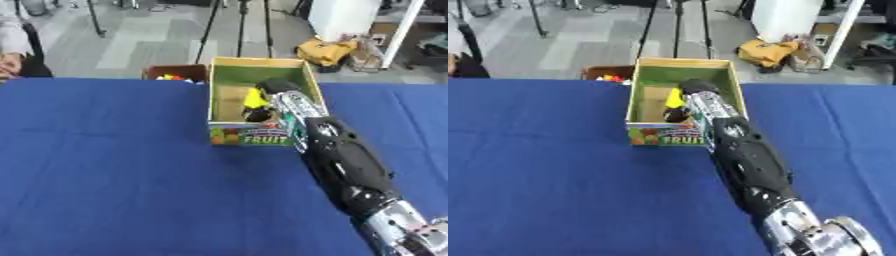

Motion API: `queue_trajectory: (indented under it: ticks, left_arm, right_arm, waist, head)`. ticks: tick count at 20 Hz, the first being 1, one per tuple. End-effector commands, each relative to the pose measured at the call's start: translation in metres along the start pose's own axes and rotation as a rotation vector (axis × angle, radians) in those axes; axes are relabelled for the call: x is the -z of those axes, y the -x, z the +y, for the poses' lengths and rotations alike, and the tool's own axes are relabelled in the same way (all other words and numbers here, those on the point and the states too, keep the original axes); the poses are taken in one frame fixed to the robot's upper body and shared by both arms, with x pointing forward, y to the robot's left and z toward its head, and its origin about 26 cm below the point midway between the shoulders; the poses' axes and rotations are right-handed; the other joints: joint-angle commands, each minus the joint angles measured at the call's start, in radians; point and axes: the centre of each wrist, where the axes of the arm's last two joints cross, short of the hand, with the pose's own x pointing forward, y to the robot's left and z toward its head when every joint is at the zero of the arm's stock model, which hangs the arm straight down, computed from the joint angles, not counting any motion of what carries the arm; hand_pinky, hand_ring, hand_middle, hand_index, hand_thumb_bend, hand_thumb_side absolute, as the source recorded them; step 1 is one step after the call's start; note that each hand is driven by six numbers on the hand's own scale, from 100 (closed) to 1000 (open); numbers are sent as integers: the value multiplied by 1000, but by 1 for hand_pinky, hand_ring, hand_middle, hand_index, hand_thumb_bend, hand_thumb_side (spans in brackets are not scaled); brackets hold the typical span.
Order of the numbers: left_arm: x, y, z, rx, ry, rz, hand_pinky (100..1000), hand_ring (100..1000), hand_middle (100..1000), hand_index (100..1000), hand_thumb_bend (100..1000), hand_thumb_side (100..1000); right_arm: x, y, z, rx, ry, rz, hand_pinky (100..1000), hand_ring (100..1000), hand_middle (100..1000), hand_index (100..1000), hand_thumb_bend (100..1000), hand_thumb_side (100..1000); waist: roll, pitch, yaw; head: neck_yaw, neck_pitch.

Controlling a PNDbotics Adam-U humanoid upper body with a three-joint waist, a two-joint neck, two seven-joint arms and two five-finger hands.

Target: Pick up objects on the table and place them in the box.

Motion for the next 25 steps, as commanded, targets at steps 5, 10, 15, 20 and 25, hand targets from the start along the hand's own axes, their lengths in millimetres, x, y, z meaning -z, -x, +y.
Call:
queue_trajectory:
  ticks: [5,10,15,20,25]
  left_arm:
    - [5,-5,1,3,4,-24,600,744,881,973,100,1000]
    - [5,-5,2,3,3,-21,600,744,880,973,100,1000]
    - [3,-5,3,8,-2,-16,600,744,879,973,100,1000]
    - [2,-5,5,13,-8,-12,599,743,877,972,100,1000]
    - [1,-5,7,14,-20,-7,599,743,875,971,100,1000]
  right_arm:
    - [-4,2,-27,24,76,-6,839,907,896,1000,390,587]
    - [-8,3,-41,64,110,-31,850,905,888,1000,416,603]
    - [-18,10,-65,98,203,-78,851,882,872,1000,382,621]
    - [-35,24,-91,131,313,-126,852,864,843,990,333,580]
    - [-56,41,-102,163,430,-159,849,851,832,982,288,535]
  waist:
    - [6,-20,1]
    - [8,-28,-4]
    - [13,-38,-10]
    - [16,-53,-22]
    - [21,-71,-39]
  head:
    - [-6,-15]
    - [-5,-11]
    - [3,-3]
    - [22,9]
    - [54,23]
